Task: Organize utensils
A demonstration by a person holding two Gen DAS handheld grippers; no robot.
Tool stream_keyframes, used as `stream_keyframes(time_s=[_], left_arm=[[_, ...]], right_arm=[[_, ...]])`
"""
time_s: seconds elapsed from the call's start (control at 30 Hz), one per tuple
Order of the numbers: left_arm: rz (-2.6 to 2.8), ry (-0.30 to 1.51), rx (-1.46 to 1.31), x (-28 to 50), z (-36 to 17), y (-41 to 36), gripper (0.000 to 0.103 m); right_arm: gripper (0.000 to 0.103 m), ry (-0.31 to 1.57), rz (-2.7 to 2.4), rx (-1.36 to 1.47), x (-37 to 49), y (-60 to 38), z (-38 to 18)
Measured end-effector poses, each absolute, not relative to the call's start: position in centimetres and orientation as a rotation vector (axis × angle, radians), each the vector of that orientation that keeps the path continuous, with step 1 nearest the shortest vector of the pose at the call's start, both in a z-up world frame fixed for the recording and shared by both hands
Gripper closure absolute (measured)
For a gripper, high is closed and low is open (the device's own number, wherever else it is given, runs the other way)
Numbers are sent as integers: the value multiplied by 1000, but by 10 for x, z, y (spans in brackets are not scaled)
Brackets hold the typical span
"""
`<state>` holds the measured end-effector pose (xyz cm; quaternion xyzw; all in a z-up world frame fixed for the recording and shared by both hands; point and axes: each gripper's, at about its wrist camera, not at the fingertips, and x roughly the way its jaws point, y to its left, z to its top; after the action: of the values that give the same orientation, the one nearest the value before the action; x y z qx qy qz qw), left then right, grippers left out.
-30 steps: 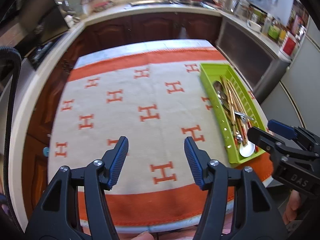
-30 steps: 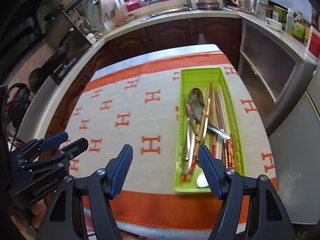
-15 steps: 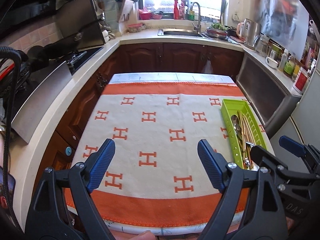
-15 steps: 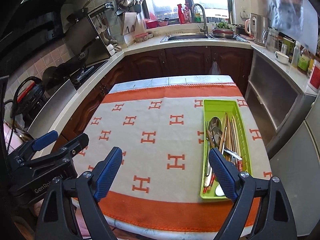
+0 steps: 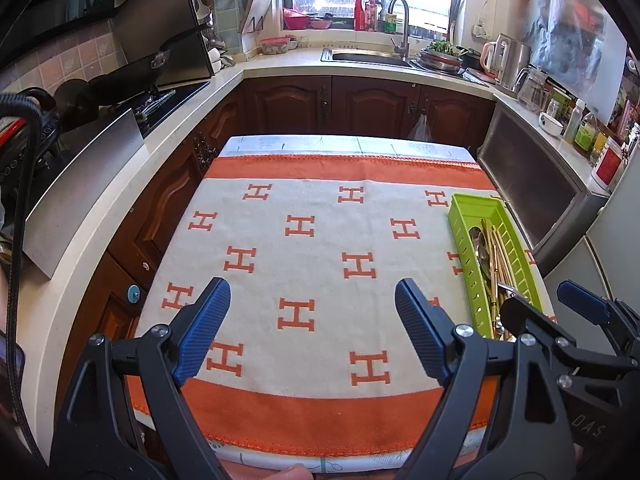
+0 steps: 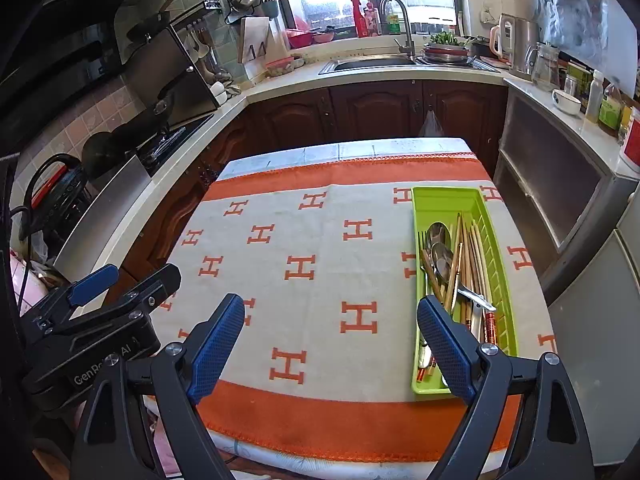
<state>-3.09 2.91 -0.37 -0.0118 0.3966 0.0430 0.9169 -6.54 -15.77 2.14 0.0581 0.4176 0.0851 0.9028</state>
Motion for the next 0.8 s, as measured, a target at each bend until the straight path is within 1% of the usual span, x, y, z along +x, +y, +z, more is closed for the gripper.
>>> stream_keyframes(time_s=[0.8], left_arm=[[74, 846, -18, -21, -15, 23, 20]], right_arm=[[14, 878, 161, 149, -54, -163, 11]])
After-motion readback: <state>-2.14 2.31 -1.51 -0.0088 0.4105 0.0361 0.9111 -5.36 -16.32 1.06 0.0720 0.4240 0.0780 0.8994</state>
